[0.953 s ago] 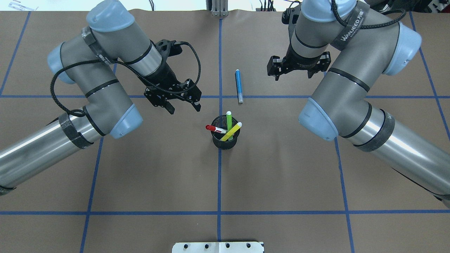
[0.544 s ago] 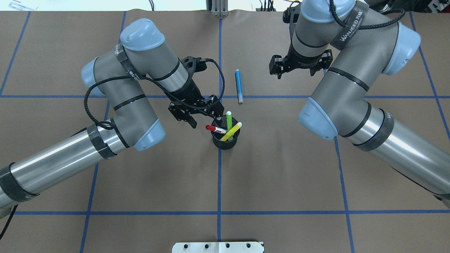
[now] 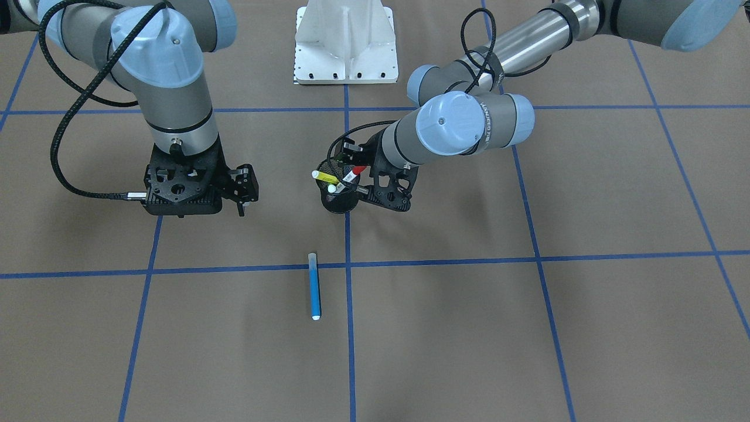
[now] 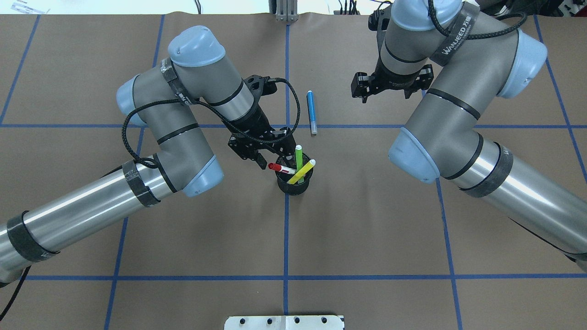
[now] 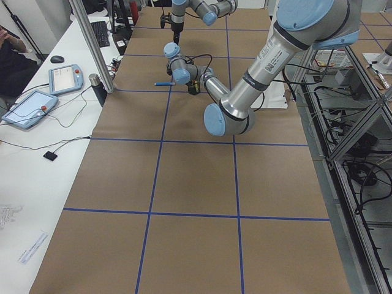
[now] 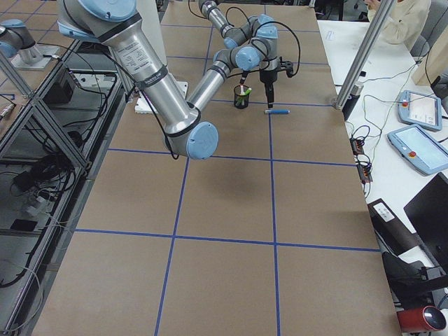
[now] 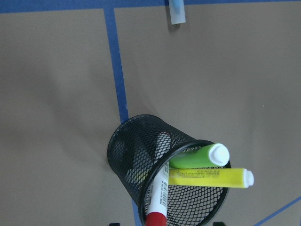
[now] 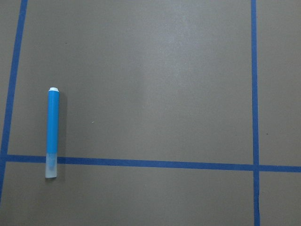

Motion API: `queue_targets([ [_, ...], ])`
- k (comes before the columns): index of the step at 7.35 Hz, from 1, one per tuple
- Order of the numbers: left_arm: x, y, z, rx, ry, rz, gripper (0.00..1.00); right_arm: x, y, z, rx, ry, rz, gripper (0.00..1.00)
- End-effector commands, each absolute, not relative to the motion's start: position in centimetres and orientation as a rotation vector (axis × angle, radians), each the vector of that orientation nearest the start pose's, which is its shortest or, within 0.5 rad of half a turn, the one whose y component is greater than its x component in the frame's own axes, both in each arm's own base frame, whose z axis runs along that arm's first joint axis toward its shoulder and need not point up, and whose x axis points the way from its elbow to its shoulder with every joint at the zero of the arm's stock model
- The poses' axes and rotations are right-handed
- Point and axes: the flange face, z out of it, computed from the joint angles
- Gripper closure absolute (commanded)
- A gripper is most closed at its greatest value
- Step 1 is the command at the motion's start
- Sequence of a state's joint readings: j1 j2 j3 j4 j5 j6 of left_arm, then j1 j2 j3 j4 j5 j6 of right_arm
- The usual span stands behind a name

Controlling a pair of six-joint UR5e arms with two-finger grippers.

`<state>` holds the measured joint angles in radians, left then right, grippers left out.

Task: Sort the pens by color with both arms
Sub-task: 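Lower the left gripper onto the red-capped white marker in the cup and grasp it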

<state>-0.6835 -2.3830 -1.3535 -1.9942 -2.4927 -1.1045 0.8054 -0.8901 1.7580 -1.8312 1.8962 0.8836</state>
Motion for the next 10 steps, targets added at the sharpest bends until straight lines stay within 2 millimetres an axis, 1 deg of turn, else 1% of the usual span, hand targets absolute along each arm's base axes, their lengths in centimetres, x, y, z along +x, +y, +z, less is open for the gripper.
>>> queue_targets([
  [1,53.67,-50.73,18.30,-0.189,1.238,0.281,0.47,-38.35,-54.29,21.38,0.178,-0.656,0.012,0.03],
  [2,53.67,-50.73,18.30,-0.189,1.238,0.281,0.53,-38.43,-54.22,21.46,0.178,-0.656,0.011,0.03],
  [3,53.63,-50.69,18.45,-0.193,1.237,0.279,0.56,-38.44,-54.23,21.26,0.180,-0.658,0.010,0.03],
  [7,53.67,-50.57,18.61,-0.196,1.236,0.277,0.61,-38.45,-54.25,21.03,0.183,-0.662,0.009,0.03],
  [10,53.70,-50.60,18.68,-0.196,1.235,0.278,0.77,-38.48,-54.27,21.19,0.182,-0.659,0.008,0.03],
])
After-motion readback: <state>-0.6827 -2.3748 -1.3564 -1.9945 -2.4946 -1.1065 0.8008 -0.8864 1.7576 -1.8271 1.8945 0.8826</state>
